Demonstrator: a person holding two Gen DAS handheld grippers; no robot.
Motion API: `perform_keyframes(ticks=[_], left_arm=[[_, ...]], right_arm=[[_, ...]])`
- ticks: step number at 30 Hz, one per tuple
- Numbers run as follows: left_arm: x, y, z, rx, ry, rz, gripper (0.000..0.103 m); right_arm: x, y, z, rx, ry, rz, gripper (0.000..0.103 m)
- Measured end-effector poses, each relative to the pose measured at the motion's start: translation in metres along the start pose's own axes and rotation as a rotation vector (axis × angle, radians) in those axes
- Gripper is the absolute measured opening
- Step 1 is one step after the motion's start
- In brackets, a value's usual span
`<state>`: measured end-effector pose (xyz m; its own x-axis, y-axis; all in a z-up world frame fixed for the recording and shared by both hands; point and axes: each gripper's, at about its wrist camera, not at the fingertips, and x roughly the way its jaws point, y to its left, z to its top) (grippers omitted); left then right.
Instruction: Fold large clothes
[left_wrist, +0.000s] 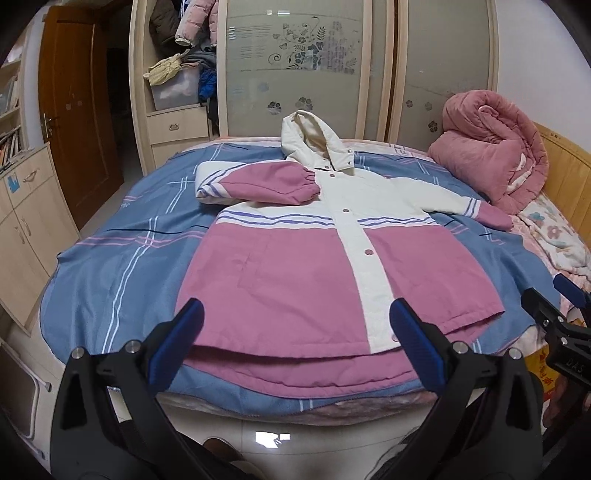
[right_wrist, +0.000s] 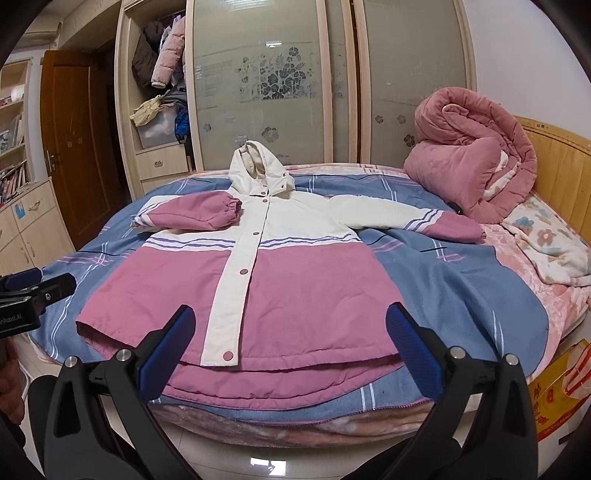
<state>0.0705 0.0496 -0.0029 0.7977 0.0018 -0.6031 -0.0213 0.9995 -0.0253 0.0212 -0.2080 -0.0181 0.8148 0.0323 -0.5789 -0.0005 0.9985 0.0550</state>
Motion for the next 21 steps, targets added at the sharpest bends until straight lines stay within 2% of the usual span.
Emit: perform_keyframes(ticks=[8,21], left_arm=[[-0.012,-0.009,-0.002,0.010,-0.021,-0.005,0.101],[-0.010,-0.012,-0.004,0.014,-0.019,-0.027,0.101]], right_arm=[[-0.016,-0.003,0.000,-0.006,-0.018,-0.004,0.102],[-0.018,-0.002,-0.002,-0.011,-0.010,-0.010,0.102]])
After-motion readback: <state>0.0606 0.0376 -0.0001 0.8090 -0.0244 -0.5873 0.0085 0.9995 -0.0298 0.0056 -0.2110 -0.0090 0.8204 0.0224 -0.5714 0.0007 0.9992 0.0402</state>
